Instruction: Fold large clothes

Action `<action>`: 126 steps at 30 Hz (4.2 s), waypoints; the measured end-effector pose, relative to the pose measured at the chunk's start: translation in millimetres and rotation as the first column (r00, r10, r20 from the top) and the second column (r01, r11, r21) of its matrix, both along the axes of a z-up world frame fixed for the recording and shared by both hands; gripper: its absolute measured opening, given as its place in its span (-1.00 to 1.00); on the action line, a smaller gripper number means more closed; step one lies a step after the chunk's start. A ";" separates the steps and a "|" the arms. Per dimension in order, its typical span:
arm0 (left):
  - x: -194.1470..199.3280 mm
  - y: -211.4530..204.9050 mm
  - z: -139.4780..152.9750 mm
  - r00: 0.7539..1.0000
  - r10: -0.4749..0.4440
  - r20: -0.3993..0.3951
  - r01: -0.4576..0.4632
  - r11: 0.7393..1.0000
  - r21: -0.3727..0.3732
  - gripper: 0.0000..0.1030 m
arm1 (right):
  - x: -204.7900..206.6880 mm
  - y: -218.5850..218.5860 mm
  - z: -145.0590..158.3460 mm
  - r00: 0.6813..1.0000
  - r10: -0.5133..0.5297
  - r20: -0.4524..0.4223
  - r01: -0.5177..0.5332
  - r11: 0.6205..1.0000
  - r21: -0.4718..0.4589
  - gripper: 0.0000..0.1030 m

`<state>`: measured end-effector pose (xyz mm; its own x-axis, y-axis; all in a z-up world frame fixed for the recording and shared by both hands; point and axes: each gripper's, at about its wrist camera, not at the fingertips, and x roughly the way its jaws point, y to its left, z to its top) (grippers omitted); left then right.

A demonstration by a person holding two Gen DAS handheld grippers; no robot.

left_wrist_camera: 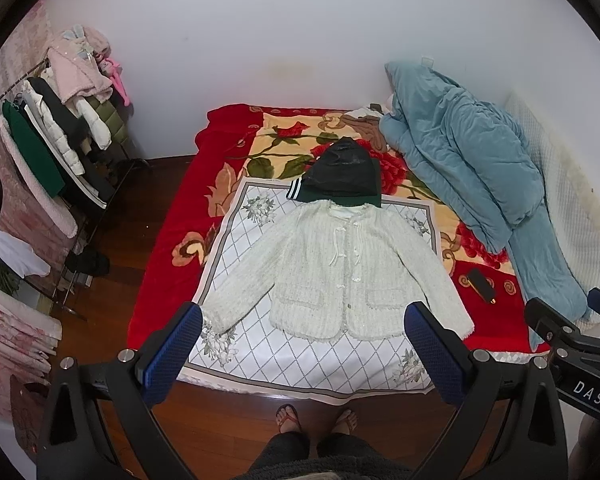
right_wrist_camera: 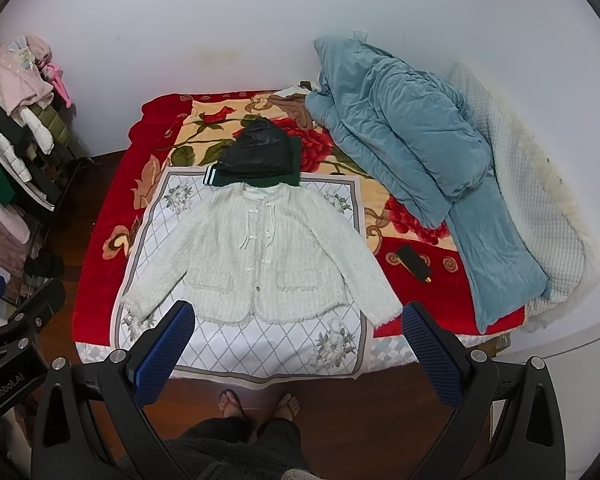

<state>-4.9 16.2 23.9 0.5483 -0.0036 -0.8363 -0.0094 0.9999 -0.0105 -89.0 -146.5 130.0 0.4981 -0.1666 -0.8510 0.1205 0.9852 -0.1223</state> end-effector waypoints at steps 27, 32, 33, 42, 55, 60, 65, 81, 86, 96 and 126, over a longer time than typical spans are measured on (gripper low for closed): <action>-6.7 -13.2 -4.9 1.000 0.001 0.018 -0.001 1.000 0.000 1.00 | -4.9 -12.4 13.2 1.000 0.009 0.024 -0.009 1.000 0.007 1.00; -4.4 -11.0 -3.7 1.000 0.003 0.022 -0.003 1.000 -0.005 1.00 | -4.7 -11.5 13.1 1.000 0.014 0.025 -0.014 1.000 0.006 1.00; -4.3 -11.9 -3.8 1.000 0.004 0.023 -0.004 1.000 -0.003 1.00 | -4.6 -11.3 13.0 1.000 0.014 0.026 -0.014 1.000 0.006 1.00; -4.1 -10.6 -3.2 1.000 0.004 0.025 -0.004 1.000 -0.004 1.00 | -6.6 -8.3 10.2 0.999 0.012 0.031 -0.012 1.000 0.003 1.00; -4.2 -10.6 -3.1 1.000 0.003 0.029 -0.002 1.000 -0.004 1.00 | -7.5 -6.0 10.5 0.999 0.011 0.035 -0.011 1.000 -0.001 1.00; -5.9 -10.2 -4.0 1.000 0.001 0.031 -0.001 1.000 -0.004 1.00 | -7.3 -5.8 9.9 0.999 0.010 0.035 -0.010 1.000 -0.001 1.00; 1.7 -11.0 1.0 0.999 -0.009 0.032 0.010 1.000 -0.022 1.00 | -9.2 -5.4 8.6 0.999 0.003 0.034 -0.003 1.000 0.002 1.00; 140.6 -45.9 -155.8 0.999 -0.004 0.049 -0.004 0.987 0.160 1.00 | 72.6 -149.1 -153.5 0.930 -0.363 -0.063 0.366 0.929 0.056 1.00; 197.3 -82.4 -251.0 0.998 0.026 -0.052 -0.013 0.972 0.235 1.00 | 108.0 -258.0 -275.0 0.838 -0.501 -0.216 0.530 0.842 0.104 1.00; 256.9 -156.2 -418.4 0.969 0.092 -0.231 -0.023 0.959 0.283 1.00 | 126.3 -421.2 -511.8 0.648 -0.644 -0.406 0.741 0.657 0.141 1.00; 320.0 -208.0 -542.5 0.961 0.010 -0.278 0.088 0.937 0.338 1.00 | 216.7 -409.4 -528.8 0.781 -0.607 -0.147 0.595 0.650 0.472 -0.75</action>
<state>315.1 -191.8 -518.6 0.3061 0.2941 -0.9054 0.0761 0.9405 0.3312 127.7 -555.9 -398.7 0.4524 -0.0223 -0.8916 0.7037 0.6231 0.3415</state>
